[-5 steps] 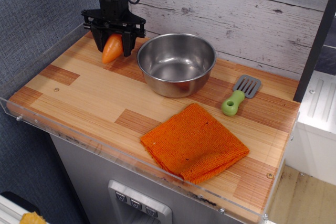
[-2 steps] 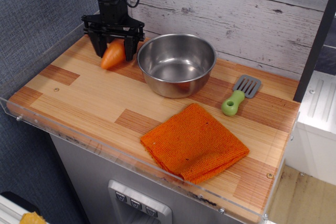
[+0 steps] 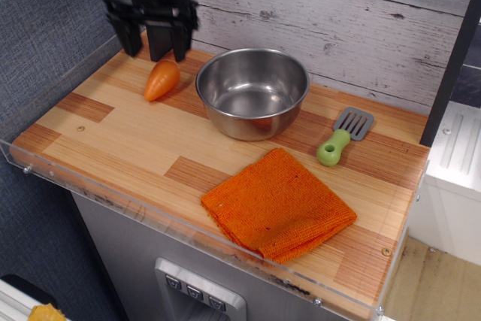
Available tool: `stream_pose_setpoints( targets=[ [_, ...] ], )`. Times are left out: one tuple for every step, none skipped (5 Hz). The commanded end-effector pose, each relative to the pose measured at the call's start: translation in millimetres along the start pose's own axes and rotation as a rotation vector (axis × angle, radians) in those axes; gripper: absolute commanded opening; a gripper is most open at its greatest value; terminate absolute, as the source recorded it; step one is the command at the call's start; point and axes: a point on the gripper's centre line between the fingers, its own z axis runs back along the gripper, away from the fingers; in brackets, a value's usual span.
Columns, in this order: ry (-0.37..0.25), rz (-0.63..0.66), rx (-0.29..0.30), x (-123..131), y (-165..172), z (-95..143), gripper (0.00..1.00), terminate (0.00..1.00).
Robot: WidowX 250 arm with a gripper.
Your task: Move the carrot to the left of the silver bowl.
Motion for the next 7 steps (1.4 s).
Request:
stream_pose_setpoints(
  targets=[
    [-0.092,-0.071,-0.068,-30,-16,98,1.00,0.00],
    [-0.063,-0.131,-0.034,-51,-35,98,1.00,0.00],
    [-0.058,-0.199,-0.063,-76,-51,100,1.00,0.00],
    [-0.064,-0.236,-0.066,-88,-64,100,1.00,0.00],
    [-0.063,-0.248,-0.054,-94,-68,98,1.00,0.00],
    [-0.069,-0.284,-0.060,-93,-71,98,1.00,0.00],
    [-0.026,-0.357,-0.054,-89,-72,103,1.00,0.00]
  ],
)
